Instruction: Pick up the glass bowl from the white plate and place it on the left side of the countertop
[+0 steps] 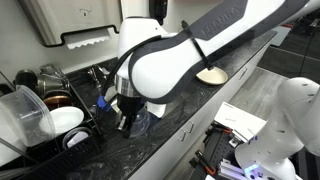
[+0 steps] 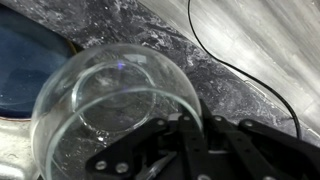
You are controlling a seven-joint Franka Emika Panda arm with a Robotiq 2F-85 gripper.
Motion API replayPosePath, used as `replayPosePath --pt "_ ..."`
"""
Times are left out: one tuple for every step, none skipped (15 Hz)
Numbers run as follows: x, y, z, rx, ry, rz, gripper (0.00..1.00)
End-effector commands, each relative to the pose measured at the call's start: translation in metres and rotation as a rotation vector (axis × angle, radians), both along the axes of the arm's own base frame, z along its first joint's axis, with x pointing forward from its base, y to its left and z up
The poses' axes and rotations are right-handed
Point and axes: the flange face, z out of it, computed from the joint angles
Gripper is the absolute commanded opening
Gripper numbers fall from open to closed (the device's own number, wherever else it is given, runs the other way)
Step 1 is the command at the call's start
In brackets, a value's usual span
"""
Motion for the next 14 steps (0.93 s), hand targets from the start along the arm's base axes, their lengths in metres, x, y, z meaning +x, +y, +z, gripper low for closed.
replayPosePath --pt "0.015 0.028 -0.014 0.042 0.021 0.043 0.02" --pt "0.017 0.033 -0.019 0.042 0.029 0.049 0.02" --pt "0.018 0.038 -0.024 0.042 0.036 0.055 0.02" --pt "0.02 0.042 -0.028 0.041 0.044 0.061 0.02" --pt "0.02 0.047 -0.033 0.04 0.052 0.066 0.02" --pt "0.021 0.051 -0.037 0.039 0.057 0.071 0.02" --pt "0.021 0.055 -0.042 0.036 0.061 0.076 0.02" --pt "0.023 0.059 -0.047 0.032 0.065 0.08 0.02" --pt "0.026 0.06 -0.051 0.026 0.069 0.085 0.02" --pt "0.028 0.062 -0.055 0.023 0.071 0.088 0.02" --pt "0.031 0.062 -0.059 0.019 0.071 0.088 0.02" --pt "0.034 0.063 -0.063 0.012 0.071 0.085 0.02" --pt "0.036 0.062 -0.065 0.004 0.069 0.085 0.02" --pt "0.039 0.062 -0.067 -0.003 0.067 0.084 0.02"
